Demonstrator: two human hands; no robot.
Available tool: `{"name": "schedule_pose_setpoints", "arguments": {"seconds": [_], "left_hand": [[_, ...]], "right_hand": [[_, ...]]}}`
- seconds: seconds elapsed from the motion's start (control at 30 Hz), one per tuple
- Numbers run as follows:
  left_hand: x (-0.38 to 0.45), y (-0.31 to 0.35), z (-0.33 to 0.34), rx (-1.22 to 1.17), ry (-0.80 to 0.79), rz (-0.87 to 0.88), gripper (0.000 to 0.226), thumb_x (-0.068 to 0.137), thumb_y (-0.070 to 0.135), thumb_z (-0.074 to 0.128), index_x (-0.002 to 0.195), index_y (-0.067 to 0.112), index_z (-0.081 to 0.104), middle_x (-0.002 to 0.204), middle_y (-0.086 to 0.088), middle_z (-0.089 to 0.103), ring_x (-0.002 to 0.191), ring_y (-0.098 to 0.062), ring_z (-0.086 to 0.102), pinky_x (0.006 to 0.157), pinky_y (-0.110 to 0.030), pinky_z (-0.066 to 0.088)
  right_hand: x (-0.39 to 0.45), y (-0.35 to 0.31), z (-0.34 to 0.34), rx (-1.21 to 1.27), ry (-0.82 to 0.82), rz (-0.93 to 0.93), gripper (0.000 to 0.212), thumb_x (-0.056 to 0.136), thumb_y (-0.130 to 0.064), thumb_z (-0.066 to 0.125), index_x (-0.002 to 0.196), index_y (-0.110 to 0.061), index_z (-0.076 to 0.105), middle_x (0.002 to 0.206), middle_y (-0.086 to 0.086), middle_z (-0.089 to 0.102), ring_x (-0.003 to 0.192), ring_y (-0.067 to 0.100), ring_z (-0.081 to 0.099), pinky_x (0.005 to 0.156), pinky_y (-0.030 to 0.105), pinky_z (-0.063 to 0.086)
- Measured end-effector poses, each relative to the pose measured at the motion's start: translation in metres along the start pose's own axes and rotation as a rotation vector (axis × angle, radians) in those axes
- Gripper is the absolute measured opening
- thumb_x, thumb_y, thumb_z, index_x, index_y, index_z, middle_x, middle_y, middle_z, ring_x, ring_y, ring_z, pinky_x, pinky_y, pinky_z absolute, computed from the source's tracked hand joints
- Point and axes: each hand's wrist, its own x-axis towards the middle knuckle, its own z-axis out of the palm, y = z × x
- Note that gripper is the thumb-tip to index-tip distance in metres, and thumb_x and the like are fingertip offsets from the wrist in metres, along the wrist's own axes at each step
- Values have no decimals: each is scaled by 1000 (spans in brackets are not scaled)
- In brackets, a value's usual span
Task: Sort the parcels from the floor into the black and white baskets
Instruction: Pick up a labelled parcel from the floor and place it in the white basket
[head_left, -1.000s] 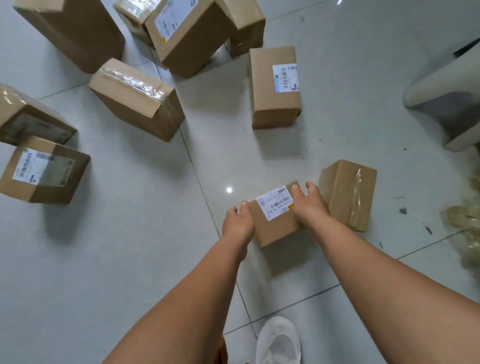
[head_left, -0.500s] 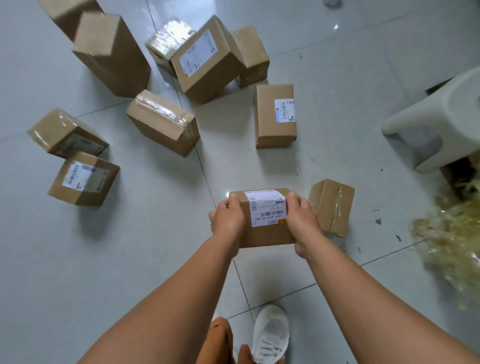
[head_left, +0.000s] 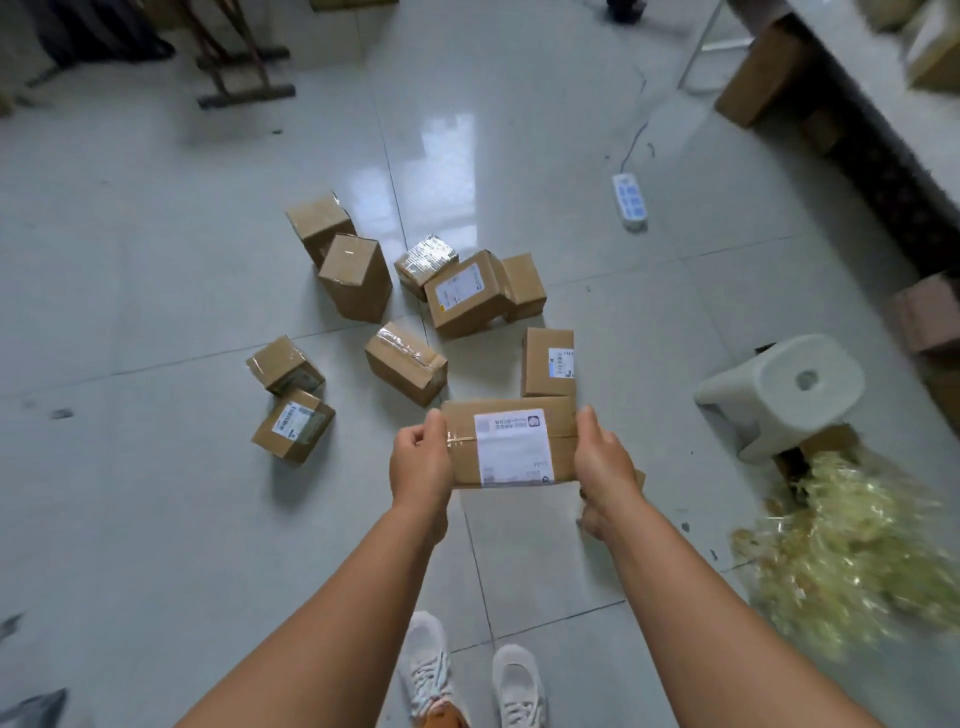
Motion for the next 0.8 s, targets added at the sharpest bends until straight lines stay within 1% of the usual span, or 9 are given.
{"name": "schedule_pose_setpoints", "arguments": {"seconds": [0.03,0.1,0.17,0.3,0.43,0.53,0.63,0.7,0.8], "left_hand": [[-11,11,-6,-16,-5,9,46,92,48,38,105,9,59,99,-12,66,82,-19,60,59,-29,42],[-31,32,-17,-55,14,29,52,92,53,35,101,10,63,93,-8,67,78,-17,61,59,-29,42],[-49,50,-28,-80,13,35,51,90,57,37,98,15,65,93,-5,69,82,-18,64,63,-30,46],[-84,74,-50,-137,66,81,42,90,54,45,102,18,64,94,-6,66,88,-20,63,67,-32,49],[-118,86,-71,-217,135,124,41,86,54,52,103,18,59,102,-6,63,94,-21,59,71,-34,46],[-143,88,-88,-289,179,162,27,88,41,58,105,19,58,109,-6,61,100,-24,57,75,-34,44],[-169,90,-108,-313,215,232,39,92,20,56,130,15,53,116,-4,58,102,-20,53,77,-29,42],[-182,88,-124,-323,237,275,45,89,9,54,134,15,53,113,-1,59,101,-19,55,77,-28,47],[-198,82,-154,-351,268,314,50,85,-3,50,129,19,56,108,2,62,101,-21,59,81,-36,51]], "right_hand": [[-15,-11,-2,10,-6,-24,50,97,-53,33,113,-12,56,83,0,53,66,15,44,56,27,33],[-37,-29,-4,48,-37,-35,44,97,-56,31,118,-21,48,100,0,53,84,18,48,73,30,37],[-60,-45,-4,82,-96,-40,54,97,-60,30,134,-24,46,119,2,56,96,20,50,84,32,34],[-98,-67,-5,64,-166,-92,66,93,-67,29,137,-22,49,115,5,63,92,19,56,83,31,39],[-128,-83,-7,54,-267,-171,63,92,-67,35,135,-23,47,120,6,60,93,17,56,78,31,41],[-152,-89,-4,21,-310,-232,53,93,-60,42,125,-19,47,118,9,58,106,25,56,93,42,45],[-178,-97,0,0,-362,-299,36,96,-53,44,116,-22,46,108,3,56,96,18,50,83,33,36],[-199,-101,5,4,-400,-315,28,97,-51,43,113,-28,43,95,-5,50,88,15,45,80,29,32],[-217,-95,22,4,-484,-300,33,94,-57,43,114,-31,47,110,-2,57,101,18,51,81,32,36]]}}
